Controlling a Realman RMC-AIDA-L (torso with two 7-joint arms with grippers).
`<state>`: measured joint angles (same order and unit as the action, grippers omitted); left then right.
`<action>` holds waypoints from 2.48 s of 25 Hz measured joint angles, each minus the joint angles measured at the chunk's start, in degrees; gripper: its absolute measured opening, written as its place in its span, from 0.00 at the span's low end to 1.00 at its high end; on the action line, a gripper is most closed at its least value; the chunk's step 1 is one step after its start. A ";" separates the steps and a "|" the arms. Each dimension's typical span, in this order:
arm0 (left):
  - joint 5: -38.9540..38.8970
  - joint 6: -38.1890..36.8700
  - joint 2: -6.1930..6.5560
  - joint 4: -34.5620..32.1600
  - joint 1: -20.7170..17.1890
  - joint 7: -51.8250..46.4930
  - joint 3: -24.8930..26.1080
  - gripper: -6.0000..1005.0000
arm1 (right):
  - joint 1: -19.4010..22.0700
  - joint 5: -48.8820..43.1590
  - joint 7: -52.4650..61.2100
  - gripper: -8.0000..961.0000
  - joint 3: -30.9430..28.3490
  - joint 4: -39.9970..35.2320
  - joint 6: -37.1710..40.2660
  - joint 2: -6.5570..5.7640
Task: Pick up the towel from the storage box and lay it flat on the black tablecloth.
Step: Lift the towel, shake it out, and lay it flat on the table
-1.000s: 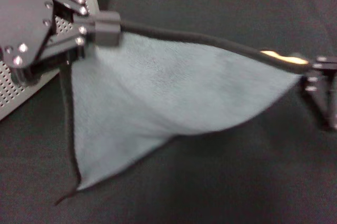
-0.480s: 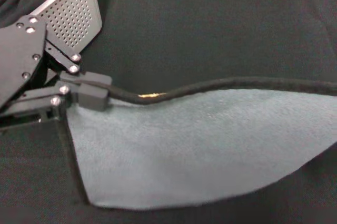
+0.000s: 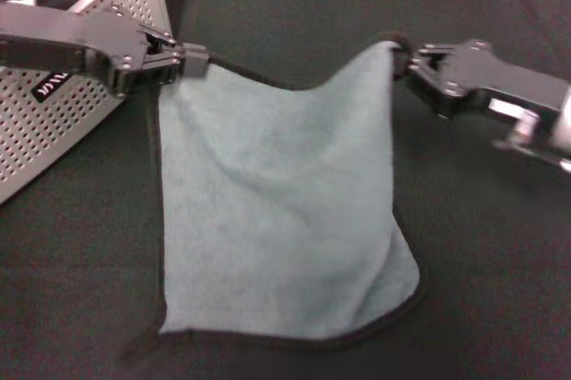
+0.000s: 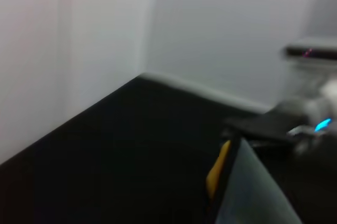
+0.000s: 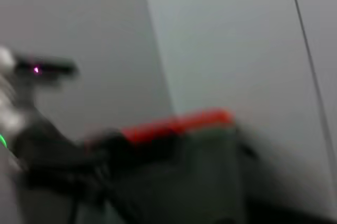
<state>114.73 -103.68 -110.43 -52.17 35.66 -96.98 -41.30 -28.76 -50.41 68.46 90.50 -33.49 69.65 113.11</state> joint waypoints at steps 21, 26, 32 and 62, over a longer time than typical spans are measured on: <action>15.79 30.17 -5.52 2.62 4.69 0.29 -6.05 0.04 | -15.75 -21.52 2.17 0.01 0.32 5.23 -34.64 2.60; 15.88 32.58 -6.22 2.52 4.28 0.51 -6.65 0.04 | -16.34 -21.81 2.15 0.01 0.29 5.20 -35.10 2.65; 16.30 34.94 -7.01 2.24 4.11 0.58 -6.68 0.04 | -16.21 -21.87 2.15 0.01 0.32 5.25 -35.27 2.76; 17.39 37.76 -7.81 1.02 2.34 0.22 -6.42 0.15 | -7.27 -21.48 -0.60 0.13 0.34 -3.88 -37.01 3.07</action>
<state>132.12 -65.91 -118.24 -51.16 38.00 -96.76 -47.72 -36.03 -71.89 67.86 90.84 -37.37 32.63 116.18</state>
